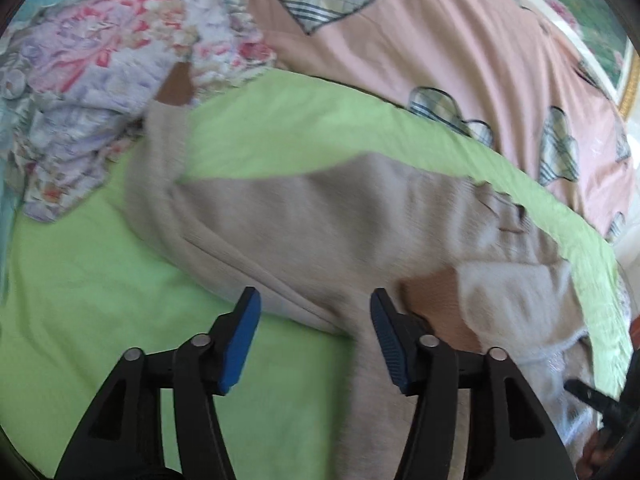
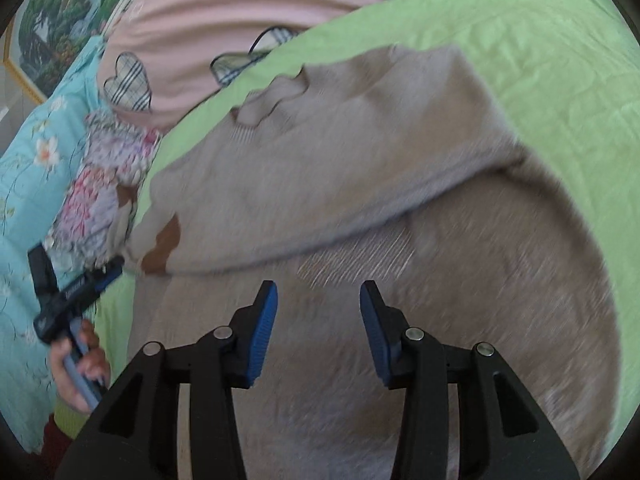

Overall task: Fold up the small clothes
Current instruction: 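Lift the held sleeve and fold it across the sweater body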

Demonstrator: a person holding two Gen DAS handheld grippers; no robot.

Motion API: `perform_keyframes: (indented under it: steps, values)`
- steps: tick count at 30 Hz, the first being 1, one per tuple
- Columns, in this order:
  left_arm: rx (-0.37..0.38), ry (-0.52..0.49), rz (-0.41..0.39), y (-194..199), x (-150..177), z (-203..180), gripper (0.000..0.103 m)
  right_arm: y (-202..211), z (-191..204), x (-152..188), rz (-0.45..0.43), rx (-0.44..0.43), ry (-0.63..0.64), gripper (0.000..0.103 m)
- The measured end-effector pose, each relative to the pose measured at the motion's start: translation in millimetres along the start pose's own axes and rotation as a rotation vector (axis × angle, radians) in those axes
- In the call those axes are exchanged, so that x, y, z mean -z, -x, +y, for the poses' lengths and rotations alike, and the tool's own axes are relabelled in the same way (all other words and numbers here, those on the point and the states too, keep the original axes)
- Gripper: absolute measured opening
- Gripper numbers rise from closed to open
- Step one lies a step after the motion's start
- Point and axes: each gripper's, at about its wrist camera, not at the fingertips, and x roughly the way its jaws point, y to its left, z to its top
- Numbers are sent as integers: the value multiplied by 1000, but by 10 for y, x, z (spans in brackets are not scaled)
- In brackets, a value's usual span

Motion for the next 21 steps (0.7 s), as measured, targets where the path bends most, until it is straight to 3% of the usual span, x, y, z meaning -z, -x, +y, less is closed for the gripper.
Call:
perform_keyframes:
  steps: [7, 16, 18, 19, 20, 21]
  values:
    - [-167, 106, -36, -208, -602, 693, 75, 35, 24, 167, 17, 7, 2, 46]
    - [-185, 218, 72, -972, -1345, 1231, 76, 9, -28, 206, 29, 14, -14, 47]
    - [-217, 243, 88, -1113, -1407, 1331, 63, 1, -31, 204, 29, 11, -16, 47]
    - [-210, 249, 95, -1162, -1416, 1369, 36, -3, -35, 203, 30, 11, -17, 47]
    - [-203, 254, 102, -1195, -1411, 1390, 22, -4, -39, 206, 29, 10, -18, 47]
    - [-204, 252, 88, -1176, -1395, 1382, 20, -2, -41, 211, 29, 9, -19, 47]
